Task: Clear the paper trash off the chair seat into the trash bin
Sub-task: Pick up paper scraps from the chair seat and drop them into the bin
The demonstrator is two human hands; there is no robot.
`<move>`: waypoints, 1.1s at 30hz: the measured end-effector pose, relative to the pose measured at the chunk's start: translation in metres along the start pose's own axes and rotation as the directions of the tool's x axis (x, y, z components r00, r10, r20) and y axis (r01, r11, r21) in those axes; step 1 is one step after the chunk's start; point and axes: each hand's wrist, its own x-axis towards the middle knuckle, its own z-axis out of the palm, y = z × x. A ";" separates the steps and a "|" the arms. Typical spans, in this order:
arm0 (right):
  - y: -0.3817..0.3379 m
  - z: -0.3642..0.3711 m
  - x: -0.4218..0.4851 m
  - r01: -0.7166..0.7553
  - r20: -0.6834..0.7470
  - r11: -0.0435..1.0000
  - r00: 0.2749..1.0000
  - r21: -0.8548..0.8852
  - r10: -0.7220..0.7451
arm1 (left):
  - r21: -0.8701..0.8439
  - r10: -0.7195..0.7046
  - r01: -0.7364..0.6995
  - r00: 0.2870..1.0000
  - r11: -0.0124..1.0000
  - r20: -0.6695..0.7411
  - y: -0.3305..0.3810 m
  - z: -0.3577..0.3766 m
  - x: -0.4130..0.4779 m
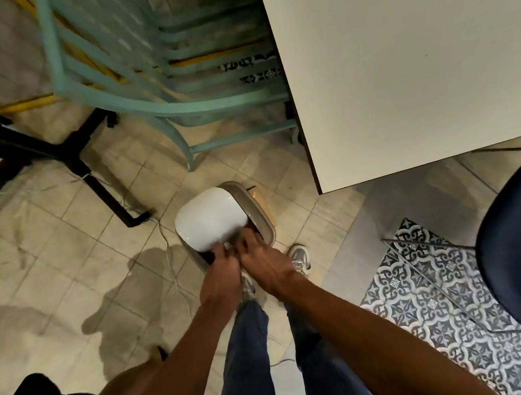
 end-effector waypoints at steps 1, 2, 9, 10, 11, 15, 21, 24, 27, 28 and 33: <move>0.000 0.005 0.004 -0.017 0.021 1.000 1.000 -0.004 0.017 | 0.020 0.009 -0.009 1.000 1.000 0.009 -0.003 0.006 0.004; 0.000 0.009 0.008 -0.041 0.042 0.999 0.998 -0.007 0.041 | 0.048 0.019 -0.020 1.000 0.999 0.025 -0.005 0.011 0.007; 0.007 0.019 0.034 -0.105 0.192 0.994 0.976 -0.013 0.105 | 0.103 0.052 -0.061 0.995 0.993 0.084 -0.023 0.034 0.033; 0.008 0.021 0.038 -0.112 0.193 0.994 0.975 0.003 0.109 | 0.109 0.059 -0.069 0.994 0.992 0.097 -0.025 0.034 0.038; 0.009 0.022 0.041 -0.119 0.195 0.993 0.974 0.015 0.114 | 0.129 0.059 -0.075 0.991 0.989 0.117 -0.025 0.033 0.042; 0.010 0.019 0.042 -0.090 0.136 0.995 0.987 0.036 0.085 | 0.185 0.051 -0.082 0.985 0.979 0.165 -0.018 0.023 0.051; -0.008 -0.005 -0.007 -0.131 -0.114 0.987 0.983 0.099 0.142 | 0.149 0.004 -0.031 0.984 0.988 0.177 0.000 -0.006 0.015; -0.018 -0.021 -0.043 -0.247 -0.201 0.954 0.939 0.169 0.279 | 0.167 0.005 -0.029 0.990 0.985 0.141 0.010 -0.034 -0.014; -0.024 -0.036 -0.086 -0.315 -0.281 0.918 0.882 0.243 0.377 | 0.223 0.066 -0.082 0.995 0.971 0.081 0.028 -0.063 -0.047; -0.024 -0.039 -0.101 -0.330 -0.300 0.905 0.864 0.269 0.405 | 0.230 0.106 -0.116 0.993 0.966 0.058 0.034 -0.070 -0.057; -0.005 -0.052 -0.171 -0.418 -0.376 0.829 0.748 0.372 0.546 | 0.284 0.316 -0.288 0.947 0.915 -0.057 0.080 -0.092 -0.092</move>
